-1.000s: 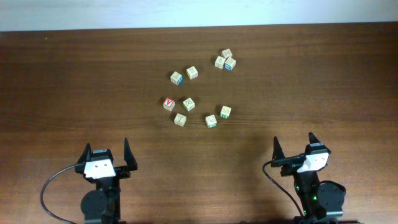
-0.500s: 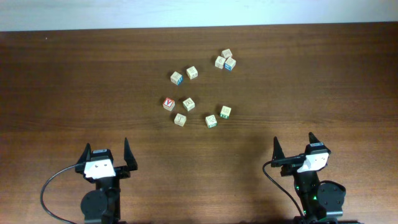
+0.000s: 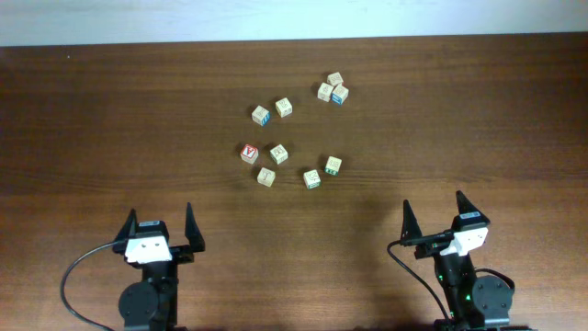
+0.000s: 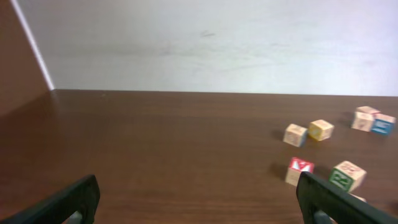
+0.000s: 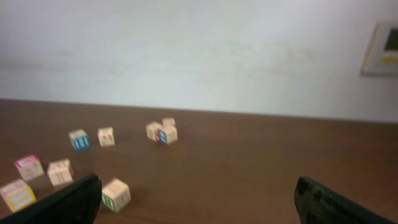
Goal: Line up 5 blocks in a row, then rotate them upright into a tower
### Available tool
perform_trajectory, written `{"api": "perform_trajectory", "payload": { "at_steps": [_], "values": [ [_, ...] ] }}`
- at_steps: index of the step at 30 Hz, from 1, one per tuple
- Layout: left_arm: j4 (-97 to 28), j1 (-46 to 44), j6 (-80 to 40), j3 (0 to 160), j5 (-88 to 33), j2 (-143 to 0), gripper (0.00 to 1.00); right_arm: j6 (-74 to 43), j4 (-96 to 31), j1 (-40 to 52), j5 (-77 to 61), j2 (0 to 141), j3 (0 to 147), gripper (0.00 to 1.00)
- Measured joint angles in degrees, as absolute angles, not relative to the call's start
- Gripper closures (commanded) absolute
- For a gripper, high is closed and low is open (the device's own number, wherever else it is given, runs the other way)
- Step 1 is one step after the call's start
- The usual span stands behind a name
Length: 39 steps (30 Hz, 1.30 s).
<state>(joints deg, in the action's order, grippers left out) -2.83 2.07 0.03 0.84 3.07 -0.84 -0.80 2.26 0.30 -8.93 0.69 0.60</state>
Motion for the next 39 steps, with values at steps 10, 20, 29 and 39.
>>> {"api": "perform_trajectory", "payload": {
  "at_steps": [10,20,29,39],
  "values": [
    [-2.3,2.1,0.1,3.2,-2.5,-1.8,0.01,-0.8,2.7,0.3,-11.5,0.7,0.7,0.02],
    [-2.4,2.1,3.7,16.6,-9.1,-19.7,0.01,-0.9,2.7,0.3,-13.1,3.4,8.4,0.02],
    [-9.8,2.1,6.5,35.9,-16.9,-43.2,0.01,-0.8,-0.4,0.3,-16.7,23.1,22.5,0.02],
    [-28.8,2.1,6.7,61.7,-22.4,-65.6,0.01,-0.9,-16.5,0.3,-24.7,54.5,51.0,0.02]
  ]
}}
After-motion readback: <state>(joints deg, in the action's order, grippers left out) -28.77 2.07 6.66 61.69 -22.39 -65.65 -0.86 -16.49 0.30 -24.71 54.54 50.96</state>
